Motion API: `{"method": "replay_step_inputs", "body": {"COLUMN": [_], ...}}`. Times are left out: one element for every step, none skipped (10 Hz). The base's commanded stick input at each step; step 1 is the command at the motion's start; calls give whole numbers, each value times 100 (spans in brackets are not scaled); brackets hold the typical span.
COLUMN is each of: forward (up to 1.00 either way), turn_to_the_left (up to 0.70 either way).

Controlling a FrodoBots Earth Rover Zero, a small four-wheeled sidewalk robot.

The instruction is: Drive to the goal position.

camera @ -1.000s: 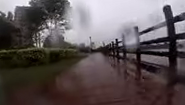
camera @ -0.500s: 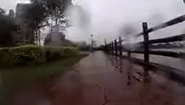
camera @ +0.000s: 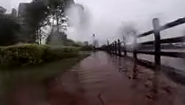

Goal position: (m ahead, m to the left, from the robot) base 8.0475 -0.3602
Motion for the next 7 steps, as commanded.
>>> {"method": "replay_step_inputs", "body": {"forward": [100, 100, 100, 100, 100, 100, 100], "turn_to_the_left": [0, 0, 0, 0, 0, 0, 0]}}
